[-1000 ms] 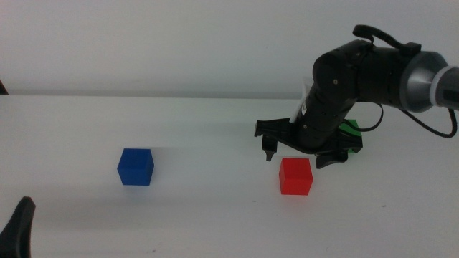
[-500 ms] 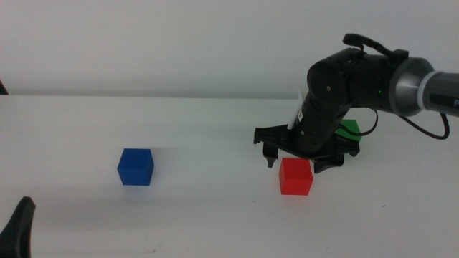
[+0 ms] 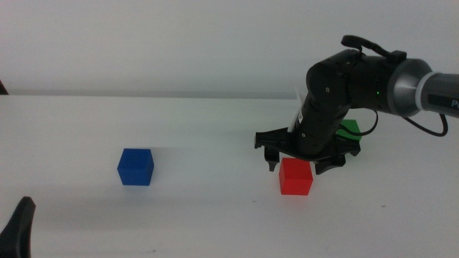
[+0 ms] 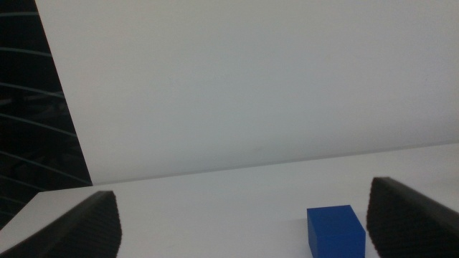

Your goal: Stack red cubes first, then green, then blue cubes in a specific spot.

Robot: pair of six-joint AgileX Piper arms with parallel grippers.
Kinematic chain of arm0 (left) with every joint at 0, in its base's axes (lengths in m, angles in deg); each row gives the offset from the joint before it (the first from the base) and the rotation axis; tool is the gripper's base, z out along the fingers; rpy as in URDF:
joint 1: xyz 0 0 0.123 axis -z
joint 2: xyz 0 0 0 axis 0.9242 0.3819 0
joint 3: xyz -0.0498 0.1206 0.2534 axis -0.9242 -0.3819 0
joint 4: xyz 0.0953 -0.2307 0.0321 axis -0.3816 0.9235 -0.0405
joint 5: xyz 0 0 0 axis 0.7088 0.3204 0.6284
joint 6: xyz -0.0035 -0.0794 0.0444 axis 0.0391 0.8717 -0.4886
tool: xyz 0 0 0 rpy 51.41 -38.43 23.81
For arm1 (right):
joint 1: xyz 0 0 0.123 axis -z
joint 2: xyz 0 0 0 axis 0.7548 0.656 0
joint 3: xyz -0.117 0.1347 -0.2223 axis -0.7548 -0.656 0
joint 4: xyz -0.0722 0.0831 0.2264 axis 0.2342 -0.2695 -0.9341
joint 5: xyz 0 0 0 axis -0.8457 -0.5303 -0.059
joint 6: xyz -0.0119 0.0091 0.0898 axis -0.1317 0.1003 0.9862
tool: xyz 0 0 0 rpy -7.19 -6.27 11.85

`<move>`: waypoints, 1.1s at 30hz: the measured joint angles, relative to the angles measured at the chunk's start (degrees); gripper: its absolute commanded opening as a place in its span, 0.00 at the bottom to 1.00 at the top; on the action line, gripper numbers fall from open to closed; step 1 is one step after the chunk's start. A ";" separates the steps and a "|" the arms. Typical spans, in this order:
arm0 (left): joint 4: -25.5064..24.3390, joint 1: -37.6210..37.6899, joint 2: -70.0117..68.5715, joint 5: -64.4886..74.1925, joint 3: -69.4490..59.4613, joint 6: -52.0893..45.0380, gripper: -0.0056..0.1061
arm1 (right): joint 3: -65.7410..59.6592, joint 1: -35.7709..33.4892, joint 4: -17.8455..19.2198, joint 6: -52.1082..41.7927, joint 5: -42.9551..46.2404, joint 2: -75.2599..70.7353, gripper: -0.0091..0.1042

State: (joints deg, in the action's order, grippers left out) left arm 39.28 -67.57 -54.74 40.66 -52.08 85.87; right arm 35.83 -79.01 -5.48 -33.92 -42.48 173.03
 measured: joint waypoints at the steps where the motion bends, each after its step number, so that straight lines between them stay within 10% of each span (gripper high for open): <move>1: 0.00 0.00 0.00 0.00 0.00 0.00 0.86 | 0.00 0.00 0.05 -0.27 0.00 0.00 0.76; 21: 0.00 0.00 0.00 0.00 0.00 0.00 0.86 | 0.00 0.00 2.78 -1.60 0.43 4.92 0.72; 33: 0.00 0.00 0.00 0.00 0.00 0.00 0.86 | 1.33 -0.65 5.48 1.60 0.18 5.19 0.09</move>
State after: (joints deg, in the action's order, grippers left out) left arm 39.28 -67.57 -54.74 40.66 -52.08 85.87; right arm 37.16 -79.67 0.00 -32.32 -42.30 178.22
